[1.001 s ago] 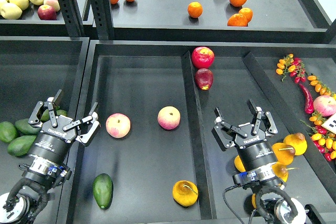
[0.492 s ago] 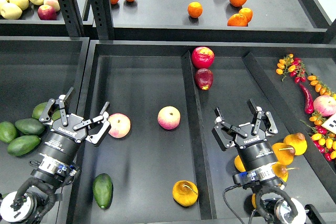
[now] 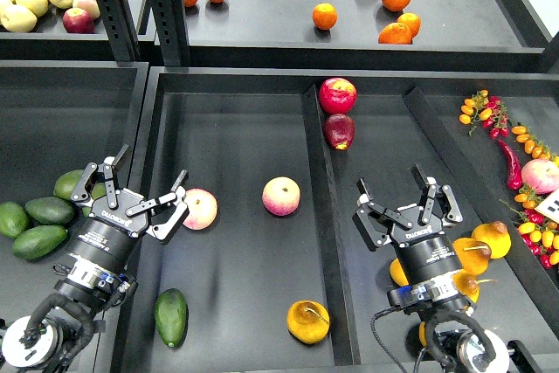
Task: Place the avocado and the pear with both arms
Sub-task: 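Move the left gripper over the green avocado in the central bin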
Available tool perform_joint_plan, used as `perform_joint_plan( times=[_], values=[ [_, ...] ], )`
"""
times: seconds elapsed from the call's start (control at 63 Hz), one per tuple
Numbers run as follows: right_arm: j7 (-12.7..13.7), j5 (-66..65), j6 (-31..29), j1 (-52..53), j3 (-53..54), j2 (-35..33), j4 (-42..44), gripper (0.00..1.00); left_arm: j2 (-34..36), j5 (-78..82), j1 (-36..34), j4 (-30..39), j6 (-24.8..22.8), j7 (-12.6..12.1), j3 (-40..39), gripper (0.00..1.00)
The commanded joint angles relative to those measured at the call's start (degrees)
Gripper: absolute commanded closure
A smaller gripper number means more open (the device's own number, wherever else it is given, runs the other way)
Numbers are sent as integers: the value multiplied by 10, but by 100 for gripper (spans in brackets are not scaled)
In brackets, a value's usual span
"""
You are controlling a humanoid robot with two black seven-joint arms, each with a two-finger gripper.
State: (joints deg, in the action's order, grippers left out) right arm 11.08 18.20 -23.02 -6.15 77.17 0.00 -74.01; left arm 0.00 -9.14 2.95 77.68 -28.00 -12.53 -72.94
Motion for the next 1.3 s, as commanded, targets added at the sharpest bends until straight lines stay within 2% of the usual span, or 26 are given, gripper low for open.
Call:
perform_joint_plan(
  times=[0.0, 0.127, 0.207, 0.222, 0.27, 0.54, 0.556, 0.683, 0.874, 1.017, 1.287],
  values=[
    [0, 0, 0, 0, 1, 0, 0, 0, 0, 8, -11, -1, 0, -28, 3, 0],
    [0, 0, 0, 0, 0, 0, 0, 0, 3, 39, -44, -9, 0, -71, 10, 0],
    [0, 0, 0, 0, 1, 0, 0, 0, 49, 70, -65, -17, 0, -107, 29, 0],
    [0, 0, 0, 0, 1, 0, 0, 0, 67, 79, -73, -17, 0, -123, 37, 0],
    [0, 0, 0, 0, 2, 0, 0, 0, 97, 92, -92, -18, 0, -153, 54, 0],
    [0, -1, 1, 1, 6, 0, 0, 0, 217, 99, -203, -34, 0, -155, 178, 0],
    [0, -1, 1, 1, 7, 0, 0, 0, 255, 108, -236, -36, 0, -155, 218, 0],
    [0, -1, 1, 1, 11, 0, 0, 0, 307, 130, -321, -38, 0, -155, 307, 0],
    [-1, -1, 4, 1, 10, 0, -4, 0, 313, 133, -427, -38, 0, -155, 432, 0],
    [-2, -4, 19, 7, 11, 0, -4, 0, 315, 142, -529, -38, 0, -155, 560, 0],
    [-1, 0, 56, 42, 11, 0, -5, 0, 309, 165, -651, -40, 0, -155, 762, 0]
  ],
)
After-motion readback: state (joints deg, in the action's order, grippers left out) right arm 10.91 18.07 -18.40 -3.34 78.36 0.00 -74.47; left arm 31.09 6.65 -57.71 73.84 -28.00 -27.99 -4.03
